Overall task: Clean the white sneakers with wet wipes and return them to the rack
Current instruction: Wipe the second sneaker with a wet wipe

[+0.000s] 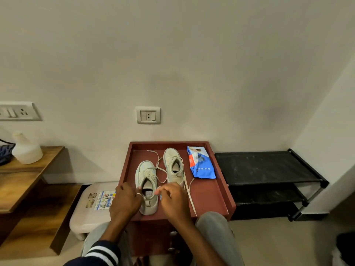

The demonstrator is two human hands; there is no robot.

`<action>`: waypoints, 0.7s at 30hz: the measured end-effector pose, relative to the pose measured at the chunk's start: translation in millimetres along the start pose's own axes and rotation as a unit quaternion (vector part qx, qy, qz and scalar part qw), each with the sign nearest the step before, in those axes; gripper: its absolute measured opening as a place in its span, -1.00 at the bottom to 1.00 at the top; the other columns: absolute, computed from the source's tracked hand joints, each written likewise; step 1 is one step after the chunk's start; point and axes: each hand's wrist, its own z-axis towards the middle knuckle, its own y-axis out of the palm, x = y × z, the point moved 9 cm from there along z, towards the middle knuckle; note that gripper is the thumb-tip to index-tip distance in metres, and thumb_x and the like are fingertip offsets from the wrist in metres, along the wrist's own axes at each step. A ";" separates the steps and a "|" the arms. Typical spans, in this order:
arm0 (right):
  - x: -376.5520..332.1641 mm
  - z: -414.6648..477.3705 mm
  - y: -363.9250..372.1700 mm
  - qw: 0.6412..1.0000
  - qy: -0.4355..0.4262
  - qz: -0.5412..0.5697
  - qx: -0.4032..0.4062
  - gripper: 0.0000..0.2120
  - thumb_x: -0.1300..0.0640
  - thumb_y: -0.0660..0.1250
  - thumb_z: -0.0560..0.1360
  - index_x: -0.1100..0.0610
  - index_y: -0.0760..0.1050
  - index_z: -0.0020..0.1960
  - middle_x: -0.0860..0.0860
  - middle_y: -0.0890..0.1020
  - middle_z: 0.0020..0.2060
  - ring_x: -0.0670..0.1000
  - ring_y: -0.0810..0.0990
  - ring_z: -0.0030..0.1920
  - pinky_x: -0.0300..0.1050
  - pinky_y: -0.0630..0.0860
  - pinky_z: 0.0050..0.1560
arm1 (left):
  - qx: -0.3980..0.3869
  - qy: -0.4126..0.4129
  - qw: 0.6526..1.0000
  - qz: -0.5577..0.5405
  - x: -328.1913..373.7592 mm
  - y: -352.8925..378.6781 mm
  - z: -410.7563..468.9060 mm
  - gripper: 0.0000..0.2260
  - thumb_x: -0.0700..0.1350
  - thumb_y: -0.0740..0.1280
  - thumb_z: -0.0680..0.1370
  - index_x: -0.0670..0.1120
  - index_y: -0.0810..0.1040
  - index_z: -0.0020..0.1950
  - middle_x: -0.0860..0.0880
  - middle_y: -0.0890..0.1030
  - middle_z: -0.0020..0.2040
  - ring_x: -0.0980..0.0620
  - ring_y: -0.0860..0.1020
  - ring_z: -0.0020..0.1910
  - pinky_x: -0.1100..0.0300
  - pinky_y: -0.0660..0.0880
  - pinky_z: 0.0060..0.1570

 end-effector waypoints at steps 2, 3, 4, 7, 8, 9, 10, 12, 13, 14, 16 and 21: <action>5.6 -4.7 3.8 1.000 -0.003 -0.013 0.002 -0.74 0.23 0.19 0.48 0.13 0.62 -0.26 -0.16 0.57 -0.29 -0.20 0.53 -0.19 -0.40 0.39 -0.17 | 0.000 0.006 0.999 0.050 3.9 -5.6 2.9 -0.64 0.07 0.22 0.65 -0.15 0.37 0.33 -0.21 0.43 0.32 -0.26 0.55 0.19 -0.03 0.47 0.02; 10.0 -3.5 5.0 1.000 -0.003 -0.016 0.003 -0.74 0.18 0.17 0.47 0.16 0.61 -0.26 -0.11 0.59 -0.29 -0.16 0.53 -0.20 -0.31 0.44 -0.17 | 0.001 0.010 0.998 0.068 6.8 -7.2 3.9 -0.62 0.08 0.22 0.66 -0.14 0.36 0.35 -0.21 0.43 0.34 -0.25 0.55 0.20 -0.03 0.47 0.00; 14.1 -1.2 6.1 1.000 -0.003 -0.016 0.003 -0.73 0.13 0.16 0.46 0.17 0.60 -0.24 -0.06 0.61 -0.26 -0.12 0.54 -0.19 -0.20 0.48 -0.15 | 0.002 0.013 0.997 0.080 9.2 -7.6 4.7 -0.62 0.08 0.21 0.66 -0.14 0.36 0.36 -0.20 0.42 0.35 -0.24 0.56 0.20 -0.01 0.46 -0.03; 25.4 9.8 10.9 1.000 0.004 -0.010 -0.017 -0.74 0.12 0.18 0.47 0.17 0.64 -0.10 -0.01 0.63 -0.11 -0.11 0.57 -0.07 -0.25 0.51 -0.03 | -0.002 0.014 0.996 0.088 12.3 -3.8 7.6 -0.62 0.10 0.23 0.65 -0.13 0.35 0.34 -0.18 0.42 0.34 -0.22 0.56 0.19 0.01 0.44 -0.06; 27.6 14.1 11.9 1.000 0.001 -0.008 -0.026 -0.72 0.18 0.19 0.45 0.16 0.65 -0.01 -0.02 0.63 -0.04 -0.12 0.58 -0.01 -0.36 0.47 0.03 | -0.001 0.015 0.996 0.085 12.4 -1.7 9.0 -0.62 0.12 0.24 0.64 -0.12 0.35 0.31 -0.17 0.43 0.33 -0.23 0.56 0.18 -0.01 0.46 -0.05; 30.0 18.7 12.2 1.000 -0.005 -0.008 -0.030 -0.67 0.25 0.18 0.43 0.16 0.65 0.07 -0.02 0.62 0.02 -0.12 0.58 0.05 -0.45 0.42 0.07 | 0.000 0.014 0.996 0.083 11.4 0.7 10.5 -0.62 0.13 0.25 0.63 -0.11 0.35 0.28 -0.16 0.44 0.31 -0.22 0.56 0.17 -0.01 0.46 -0.05; 32.7 23.7 11.5 1.000 -0.014 -0.008 -0.027 -0.64 0.31 0.17 0.42 0.17 0.65 0.10 -0.01 0.63 0.05 -0.12 0.58 0.08 -0.50 0.38 0.09 | 0.004 0.013 0.997 0.082 10.5 1.9 12.2 -0.62 0.14 0.25 0.63 -0.11 0.35 0.27 -0.16 0.45 0.29 -0.22 0.56 0.16 0.00 0.44 -0.07; 35.9 32.4 8.4 0.999 -0.029 -0.010 -0.014 -0.64 0.39 0.18 0.42 0.20 0.65 0.08 0.02 0.64 0.07 -0.14 0.56 0.08 -0.55 0.34 0.07 | 0.014 0.013 0.996 0.084 9.1 3.2 15.5 -0.63 0.14 0.26 0.62 -0.11 0.35 0.24 -0.15 0.46 0.25 -0.21 0.56 0.13 0.02 0.41 -0.11; 39.5 36.7 8.5 0.999 -0.031 -0.015 -0.010 -0.65 0.41 0.19 0.42 0.21 0.65 0.07 0.02 0.64 0.07 -0.17 0.55 0.06 -0.57 0.33 0.06 | 0.022 0.019 0.996 0.087 9.5 4.1 17.0 -0.64 0.14 0.27 0.61 -0.11 0.34 0.21 -0.13 0.47 0.22 -0.20 0.56 0.10 0.02 0.42 -0.12; 44.0 41.1 10.0 0.999 -0.033 -0.023 -0.008 -0.66 0.42 0.20 0.43 0.21 0.66 0.06 0.01 0.65 0.06 -0.19 0.53 0.05 -0.57 0.33 0.04 | 0.031 0.028 0.995 0.093 9.7 6.2 18.6 -0.65 0.14 0.27 0.61 -0.10 0.34 0.17 -0.12 0.47 0.19 -0.19 0.56 0.07 0.02 0.42 -0.14; 53.6 49.8 14.8 0.999 -0.033 -0.039 -0.005 -0.69 0.39 0.22 0.43 0.19 0.66 0.03 0.00 0.66 0.05 -0.15 0.58 0.05 -0.52 0.38 0.03 | 0.043 0.047 0.992 0.106 12.3 11.0 19.9 -0.67 0.15 0.25 0.62 -0.09 0.36 0.15 -0.10 0.48 0.16 -0.14 0.55 0.05 0.04 0.40 -0.17; 58.0 76.2 26.4 0.995 -0.043 -0.091 0.000 -0.79 0.28 0.28 0.43 0.15 0.61 0.01 0.03 0.66 0.00 0.00 0.61 0.00 -0.20 0.51 -0.01 | 0.059 0.077 0.992 0.086 23.6 16.4 41.6 -0.64 0.11 0.37 0.56 -0.13 0.40 0.14 -0.13 0.53 0.09 -0.16 0.58 -0.05 0.09 0.35 -0.25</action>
